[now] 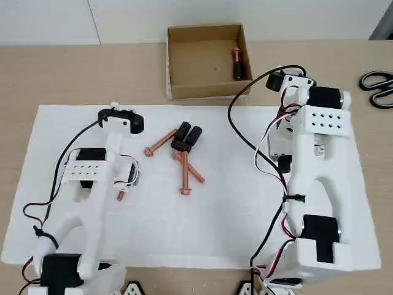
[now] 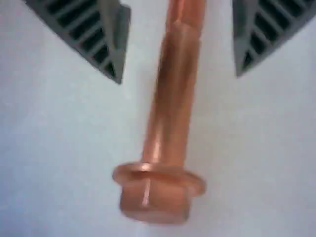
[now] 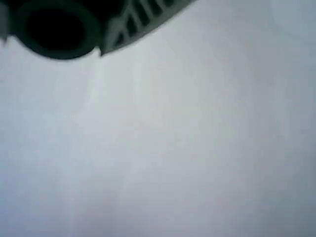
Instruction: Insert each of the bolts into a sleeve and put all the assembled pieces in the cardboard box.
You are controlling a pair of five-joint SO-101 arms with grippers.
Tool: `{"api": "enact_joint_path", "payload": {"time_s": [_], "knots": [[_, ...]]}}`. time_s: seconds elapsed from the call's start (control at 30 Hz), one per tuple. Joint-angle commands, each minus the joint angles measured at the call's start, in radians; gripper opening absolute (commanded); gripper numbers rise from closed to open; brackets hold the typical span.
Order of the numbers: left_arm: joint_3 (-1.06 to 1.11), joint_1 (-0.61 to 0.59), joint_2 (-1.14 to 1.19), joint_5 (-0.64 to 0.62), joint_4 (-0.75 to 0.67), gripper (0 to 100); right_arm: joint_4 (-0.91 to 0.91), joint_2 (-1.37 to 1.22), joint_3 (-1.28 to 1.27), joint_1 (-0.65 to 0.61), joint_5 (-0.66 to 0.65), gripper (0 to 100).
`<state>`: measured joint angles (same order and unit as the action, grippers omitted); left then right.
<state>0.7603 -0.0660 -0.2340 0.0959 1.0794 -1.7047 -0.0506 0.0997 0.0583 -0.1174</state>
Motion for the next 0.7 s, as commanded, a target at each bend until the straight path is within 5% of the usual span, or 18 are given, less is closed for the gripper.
{"api": "enact_joint_path", "payload": {"time_s": [0.0,0.67], "knots": [[-0.053,0.009,-0.035,-0.002,-0.002,14,-0.002,0.061,0.005,-0.008,0.011,0.6],[-0.185,0.009,0.186,0.018,-0.026,14,-0.002,0.061,0.008,-0.010,0.012,0.6]]}}
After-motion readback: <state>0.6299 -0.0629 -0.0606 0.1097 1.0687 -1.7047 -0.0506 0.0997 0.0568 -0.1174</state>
